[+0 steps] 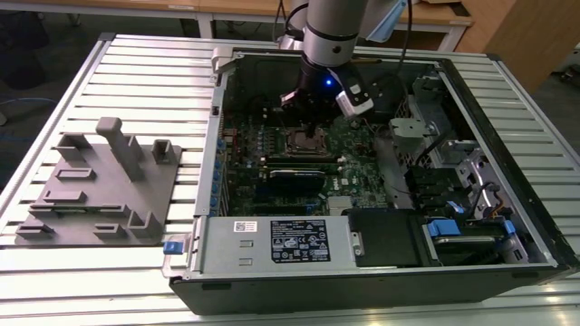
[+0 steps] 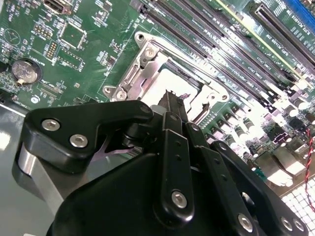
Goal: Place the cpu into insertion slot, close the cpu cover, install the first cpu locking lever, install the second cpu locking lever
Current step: 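Close the cpu cover, then install the first cpu locking lever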
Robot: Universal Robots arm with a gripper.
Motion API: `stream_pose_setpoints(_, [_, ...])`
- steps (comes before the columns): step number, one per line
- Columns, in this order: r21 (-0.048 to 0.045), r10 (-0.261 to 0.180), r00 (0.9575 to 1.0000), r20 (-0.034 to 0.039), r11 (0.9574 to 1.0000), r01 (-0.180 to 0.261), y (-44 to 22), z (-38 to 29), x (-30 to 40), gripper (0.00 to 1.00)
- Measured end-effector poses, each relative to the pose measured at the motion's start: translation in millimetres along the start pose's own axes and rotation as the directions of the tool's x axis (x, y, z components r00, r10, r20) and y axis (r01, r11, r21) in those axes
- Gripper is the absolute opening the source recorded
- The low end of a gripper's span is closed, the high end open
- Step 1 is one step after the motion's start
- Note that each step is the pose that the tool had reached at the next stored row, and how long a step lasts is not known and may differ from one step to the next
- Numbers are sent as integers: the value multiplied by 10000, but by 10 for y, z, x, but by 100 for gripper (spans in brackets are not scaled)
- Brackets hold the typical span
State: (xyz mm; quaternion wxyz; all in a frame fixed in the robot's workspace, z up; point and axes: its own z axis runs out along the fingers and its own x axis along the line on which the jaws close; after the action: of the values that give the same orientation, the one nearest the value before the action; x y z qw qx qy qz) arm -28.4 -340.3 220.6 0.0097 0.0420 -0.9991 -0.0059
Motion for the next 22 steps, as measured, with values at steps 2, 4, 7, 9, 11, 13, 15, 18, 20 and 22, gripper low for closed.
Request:
stream_pose_setpoints(2, [-1,1,10000,0,10000,-1,1,4,9,10])
stream_pose_setpoints(4, [-1,1,10000,1,10000,-1,2,9,13,10])
stream_pose_setpoints(7, [-1,21,10000,1,10000,-21,2,11,13,10])
stream_pose_setpoints(9, [-1,37,10000,1,10000,-37,2,12,14,10])
stream_pose_setpoints(11, [-3,36,10000,2,10000,-36,3,11,13,10])
stream_pose_setpoints(13, [-2,37,10000,2,10000,-37,2,7,13,10])
stream_pose_setpoints(15, [-1,37,10000,0,10000,-37,3,4,14,10])
stream_pose_setpoints(18, [0,37,10000,0,10000,-37,2,-2,14,10])
stream_pose_setpoints(20, [-1,37,10000,1,10000,-37,3,-8,14,10])
stream_pose_setpoints(22, [0,36,10000,0,10000,-36,2,-16,14,10])
